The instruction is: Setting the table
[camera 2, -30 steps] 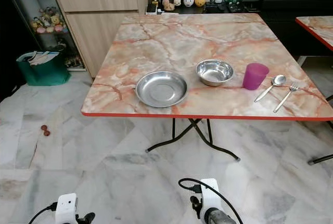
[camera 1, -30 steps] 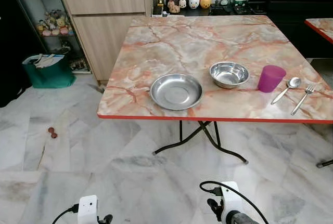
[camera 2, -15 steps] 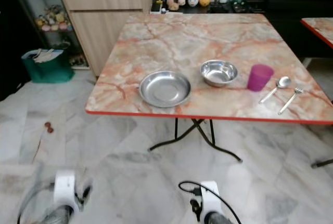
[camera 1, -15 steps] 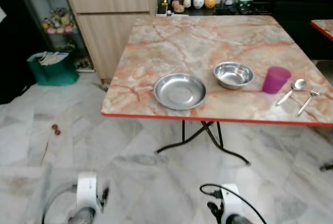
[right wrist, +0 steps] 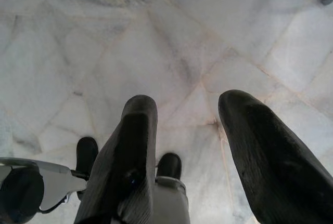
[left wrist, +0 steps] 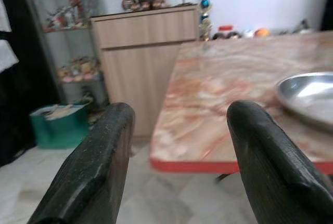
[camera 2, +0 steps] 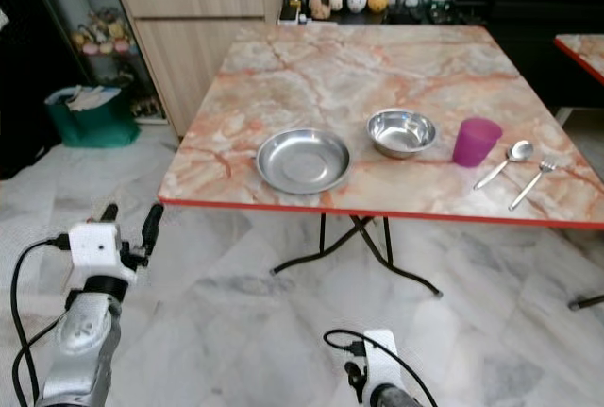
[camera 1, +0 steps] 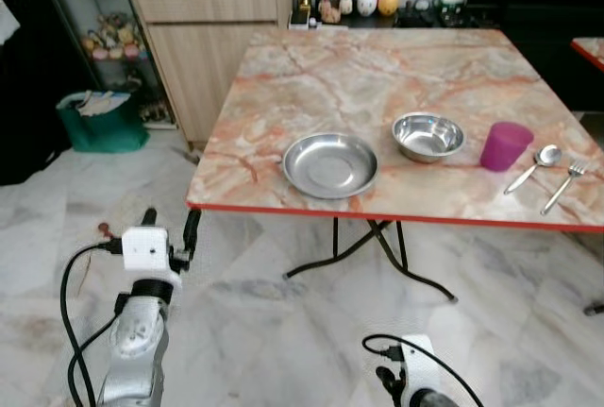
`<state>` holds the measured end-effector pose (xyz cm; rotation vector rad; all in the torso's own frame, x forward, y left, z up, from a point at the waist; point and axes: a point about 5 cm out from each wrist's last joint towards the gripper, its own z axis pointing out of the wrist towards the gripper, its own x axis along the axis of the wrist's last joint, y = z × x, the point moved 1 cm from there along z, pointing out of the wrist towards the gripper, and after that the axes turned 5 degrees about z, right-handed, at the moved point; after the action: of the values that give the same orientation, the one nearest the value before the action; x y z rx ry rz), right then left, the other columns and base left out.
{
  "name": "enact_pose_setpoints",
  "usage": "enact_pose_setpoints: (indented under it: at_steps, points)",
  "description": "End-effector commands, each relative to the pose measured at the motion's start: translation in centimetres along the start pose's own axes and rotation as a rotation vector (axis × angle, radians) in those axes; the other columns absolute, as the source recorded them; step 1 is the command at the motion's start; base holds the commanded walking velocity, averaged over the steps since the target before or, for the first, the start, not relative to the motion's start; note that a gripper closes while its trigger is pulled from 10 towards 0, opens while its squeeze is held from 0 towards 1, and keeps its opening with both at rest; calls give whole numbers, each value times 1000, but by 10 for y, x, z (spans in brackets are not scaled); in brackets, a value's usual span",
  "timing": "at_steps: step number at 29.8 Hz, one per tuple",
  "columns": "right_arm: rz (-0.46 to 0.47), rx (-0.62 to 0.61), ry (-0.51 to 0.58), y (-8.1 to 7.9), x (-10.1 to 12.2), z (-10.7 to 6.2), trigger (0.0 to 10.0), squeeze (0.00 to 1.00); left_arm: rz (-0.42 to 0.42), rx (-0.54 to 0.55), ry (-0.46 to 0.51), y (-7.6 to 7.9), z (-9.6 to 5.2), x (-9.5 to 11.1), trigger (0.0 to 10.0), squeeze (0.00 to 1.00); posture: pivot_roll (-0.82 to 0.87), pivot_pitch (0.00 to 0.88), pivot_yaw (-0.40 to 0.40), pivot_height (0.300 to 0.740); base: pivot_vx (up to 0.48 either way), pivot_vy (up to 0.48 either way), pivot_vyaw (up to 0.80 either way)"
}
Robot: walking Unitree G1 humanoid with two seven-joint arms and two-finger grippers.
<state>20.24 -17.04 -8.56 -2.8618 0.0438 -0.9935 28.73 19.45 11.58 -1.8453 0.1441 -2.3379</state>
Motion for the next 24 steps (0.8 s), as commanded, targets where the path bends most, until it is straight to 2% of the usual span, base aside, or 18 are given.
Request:
enact_pose_setpoints:
  at_steps: [1, 7, 11, 24]
  points:
    - [19, -1, 18, -1, 4, 1, 10000, 0, -25, -23, -24, 5, 0, -1, 10000, 0, -28, 0, 3, 732, 0, 0, 0]
    - [30, -2, 15, -1, 4, 1, 10000, 0, -57, -8, -34, 4, 11, 5, 10000, 0, -41, 0, 10, 732, 240, 0, -463]
    - [22, -13, 8, 1, 2, 0, 10000, 0, -59, -11, -31, 1, 16, 10, 10000, 0, -36, 0, 8, 732, 298, 0, 0]
    - [15, -16, -23, 0, -6, -1, 10000, 0, -85, -31, -50, 6, 18, 11, 10000, 0, -30, 0, 4, 732, 300, 0, 0]
